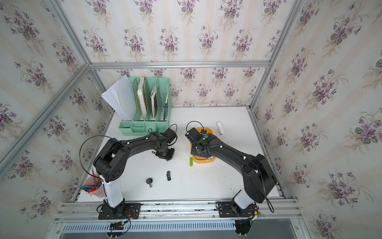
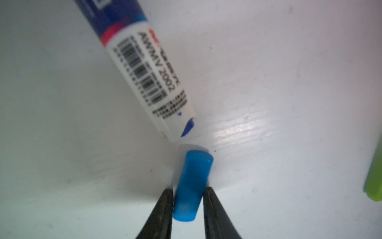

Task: Put the usb flash drive into the storage box
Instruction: Place the USB flash in the storage box.

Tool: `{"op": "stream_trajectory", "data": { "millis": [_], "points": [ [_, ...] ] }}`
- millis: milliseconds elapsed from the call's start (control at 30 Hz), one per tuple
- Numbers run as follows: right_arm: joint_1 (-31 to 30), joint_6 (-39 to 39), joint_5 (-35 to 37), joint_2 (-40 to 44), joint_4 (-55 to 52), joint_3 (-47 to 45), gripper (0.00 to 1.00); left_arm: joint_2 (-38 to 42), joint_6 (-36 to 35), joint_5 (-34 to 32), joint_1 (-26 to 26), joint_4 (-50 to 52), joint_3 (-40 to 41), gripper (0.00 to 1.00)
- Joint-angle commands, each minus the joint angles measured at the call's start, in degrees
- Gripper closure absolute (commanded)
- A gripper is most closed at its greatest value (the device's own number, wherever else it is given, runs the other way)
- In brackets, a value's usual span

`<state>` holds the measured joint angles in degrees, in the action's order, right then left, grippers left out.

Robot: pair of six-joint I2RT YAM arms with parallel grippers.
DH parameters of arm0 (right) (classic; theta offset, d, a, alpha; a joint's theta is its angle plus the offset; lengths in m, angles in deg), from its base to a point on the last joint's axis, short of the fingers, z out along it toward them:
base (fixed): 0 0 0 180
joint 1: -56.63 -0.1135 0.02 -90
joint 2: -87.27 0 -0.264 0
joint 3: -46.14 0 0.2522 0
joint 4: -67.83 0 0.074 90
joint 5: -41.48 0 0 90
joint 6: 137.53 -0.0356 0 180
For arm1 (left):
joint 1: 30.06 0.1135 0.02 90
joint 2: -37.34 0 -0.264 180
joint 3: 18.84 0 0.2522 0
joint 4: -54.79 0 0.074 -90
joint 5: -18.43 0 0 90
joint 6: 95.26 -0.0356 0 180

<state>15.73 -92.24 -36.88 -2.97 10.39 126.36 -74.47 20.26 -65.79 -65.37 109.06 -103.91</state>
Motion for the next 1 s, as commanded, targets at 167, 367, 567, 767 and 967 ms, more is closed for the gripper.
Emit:
{"op": "stream_trajectory", "data": {
  "millis": [167,367,567,767,967],
  "points": [
    [5.8,9.7,-2.9,-6.5,5.9,1.1,0.82,-4.3,0.3,-2.5,0.2,9.5,1.2,0.68],
    [6.9,11.4,-4.5,-11.2,8.4,1.4,0.83,-4.7,0.3,-2.5,0.3,9.5,1.2,0.69],
    [7.9,12.1,-5.9,-14.9,9.8,1.8,0.83,-5.1,0.3,-2.4,0.2,9.7,1.0,0.69],
    [9.2,13.2,-5.3,-17.0,10.0,2.6,0.84,-5.5,0.1,-2.4,0.2,9.8,0.5,0.69],
    [9.3,13.9,-5.4,-18.0,9.8,3.2,0.69,-5.8,0.3,-2.1,0.2,9.9,0.2,0.69]
  ]
}}
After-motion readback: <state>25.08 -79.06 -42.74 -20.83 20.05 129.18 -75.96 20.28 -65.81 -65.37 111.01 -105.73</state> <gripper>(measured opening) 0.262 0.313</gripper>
